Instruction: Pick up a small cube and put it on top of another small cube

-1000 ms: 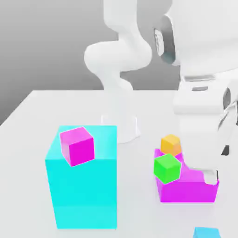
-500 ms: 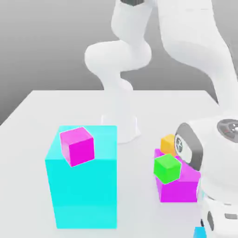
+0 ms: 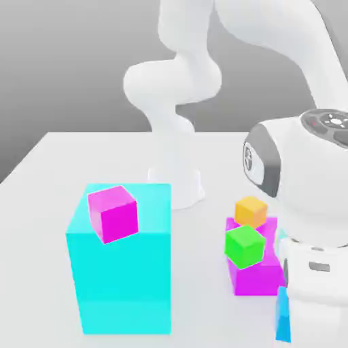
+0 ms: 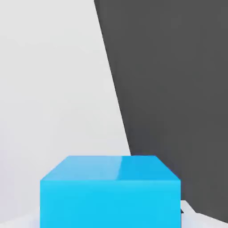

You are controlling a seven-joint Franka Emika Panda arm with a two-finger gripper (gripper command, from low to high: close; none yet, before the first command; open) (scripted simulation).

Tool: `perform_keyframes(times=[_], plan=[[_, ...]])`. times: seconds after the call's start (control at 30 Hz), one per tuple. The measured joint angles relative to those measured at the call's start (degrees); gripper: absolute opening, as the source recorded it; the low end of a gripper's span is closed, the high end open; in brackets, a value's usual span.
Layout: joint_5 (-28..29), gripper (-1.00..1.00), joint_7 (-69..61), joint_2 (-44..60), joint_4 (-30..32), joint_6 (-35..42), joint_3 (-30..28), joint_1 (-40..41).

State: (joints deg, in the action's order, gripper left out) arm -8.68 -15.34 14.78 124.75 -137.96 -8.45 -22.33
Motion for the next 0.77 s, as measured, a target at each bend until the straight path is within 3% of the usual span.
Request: perform_keyframes(times=[0.2,0.5,0.63,0.67,0.77], plan=[[1.6,-1.0,10.7,-11.1,1.4,9.9,-5.0,4.8],[11.8,-1.0,32.1,-29.1,3.7,23.7,-7.2,14.8],[12.7,-1.0,34.0,-28.4,9.0,17.4,-7.8,16.1],[12.6,1.0,34.0,-27.9,10.0,16.0,-7.9,16.2],[12.6,1.0,34.0,-27.9,10.0,16.0,-7.9,16.2]])
